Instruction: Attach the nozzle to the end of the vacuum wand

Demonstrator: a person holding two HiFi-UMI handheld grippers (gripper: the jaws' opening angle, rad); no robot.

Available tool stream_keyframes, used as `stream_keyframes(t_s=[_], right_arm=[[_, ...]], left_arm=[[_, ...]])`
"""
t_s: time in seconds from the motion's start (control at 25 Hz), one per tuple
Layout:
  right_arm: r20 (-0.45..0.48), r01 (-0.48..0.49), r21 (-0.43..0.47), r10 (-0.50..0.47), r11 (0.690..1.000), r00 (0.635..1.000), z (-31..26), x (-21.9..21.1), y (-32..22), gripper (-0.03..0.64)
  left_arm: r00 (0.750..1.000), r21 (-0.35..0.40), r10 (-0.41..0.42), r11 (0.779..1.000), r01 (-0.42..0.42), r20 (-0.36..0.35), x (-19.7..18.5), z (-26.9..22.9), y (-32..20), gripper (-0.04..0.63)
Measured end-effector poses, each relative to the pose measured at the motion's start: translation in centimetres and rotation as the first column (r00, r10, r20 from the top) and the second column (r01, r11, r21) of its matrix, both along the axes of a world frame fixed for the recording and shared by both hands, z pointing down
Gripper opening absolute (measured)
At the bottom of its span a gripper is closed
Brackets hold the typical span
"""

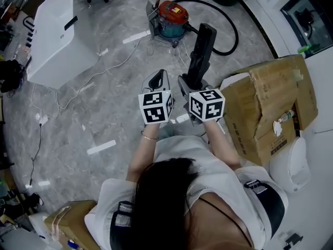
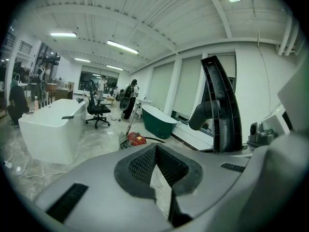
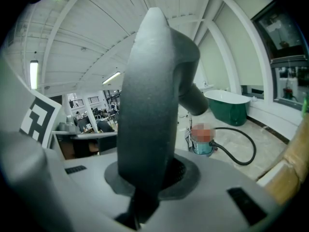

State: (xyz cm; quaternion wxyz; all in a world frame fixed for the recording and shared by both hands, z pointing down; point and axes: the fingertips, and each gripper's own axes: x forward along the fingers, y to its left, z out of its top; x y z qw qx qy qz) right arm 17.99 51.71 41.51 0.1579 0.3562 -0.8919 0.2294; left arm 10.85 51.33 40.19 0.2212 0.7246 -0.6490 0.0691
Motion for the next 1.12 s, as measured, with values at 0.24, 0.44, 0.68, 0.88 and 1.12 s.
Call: stream_keyframes(t_s=[0.24,0.44,0.68,0.88,1.12], right_arm=[[0.005,-0.022,-0.001,0.022,1.000,1.000,0.2,-1.0,-1.6,0.063],[0.005,-0.032,-0.007,0.033,0.999,0.999,0.5,-3.2,-2.8,0.064],[0.008,-0.039,-0.004,0.039,0.999,0.999,0.4,-5.7,-4.3,0.063],[0.014,-0.047,-0.004,0.047,0.999,0.999,0.5,-7.3,-5.2,0.063],[-0.009,-0.045,-0.011,0.045,0.999,0.999,1.4,-8.1,-5.1,0.063]], left_arm=[[0.999,0.002,0.033,0.999,-0.033,-0.005,-0.5,0.4,-1.7,0.003],[0.999,0.001,0.043,0.999,-0.043,-0.005,-2.8,0.5,-3.0,0.003],[0.998,0.000,0.059,0.998,-0.059,-0.003,-4.9,0.7,-4.6,0.003],[0.998,0.000,0.068,0.998,-0.068,-0.006,-6.7,0.8,-5.6,0.003],[0.998,-0.009,0.067,0.998,-0.067,-0.014,-7.7,1.4,-5.6,0.003]])
